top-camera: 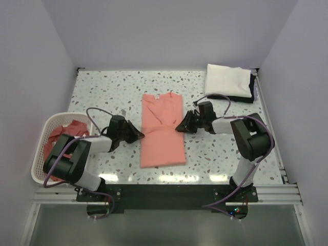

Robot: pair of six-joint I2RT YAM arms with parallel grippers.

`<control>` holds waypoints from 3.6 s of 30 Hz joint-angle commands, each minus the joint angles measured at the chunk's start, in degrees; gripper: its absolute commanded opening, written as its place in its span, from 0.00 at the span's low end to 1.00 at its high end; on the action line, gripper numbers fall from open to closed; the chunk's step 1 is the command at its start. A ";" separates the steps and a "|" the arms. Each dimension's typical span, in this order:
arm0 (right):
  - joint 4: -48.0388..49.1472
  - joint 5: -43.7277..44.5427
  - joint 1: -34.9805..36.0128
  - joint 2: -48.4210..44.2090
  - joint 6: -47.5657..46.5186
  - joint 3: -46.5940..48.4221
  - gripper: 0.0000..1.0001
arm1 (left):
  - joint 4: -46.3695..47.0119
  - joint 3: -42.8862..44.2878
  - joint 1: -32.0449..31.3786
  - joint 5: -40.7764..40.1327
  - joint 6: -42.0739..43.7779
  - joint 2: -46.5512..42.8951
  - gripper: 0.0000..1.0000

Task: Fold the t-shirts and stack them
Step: Fold the tshirt

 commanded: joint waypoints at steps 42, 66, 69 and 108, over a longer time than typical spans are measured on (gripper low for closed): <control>-14.70 9.85 -1.44 -2.75 -6.53 6.04 0.27 | -5.89 9.75 0.20 -6.68 3.52 5.71 0.07; -14.80 8.36 19.82 -27.09 0.67 -11.61 0.32 | -8.29 9.06 -12.96 2.10 6.43 -7.66 0.20; -14.97 8.80 20.27 -28.41 0.85 -13.72 0.32 | -6.42 7.65 -16.83 2.37 5.37 -5.91 0.20; -33.52 16.80 19.83 -50.13 4.10 -25.24 0.46 | -40.94 2.64 -17.91 -10.28 6.52 -27.76 0.41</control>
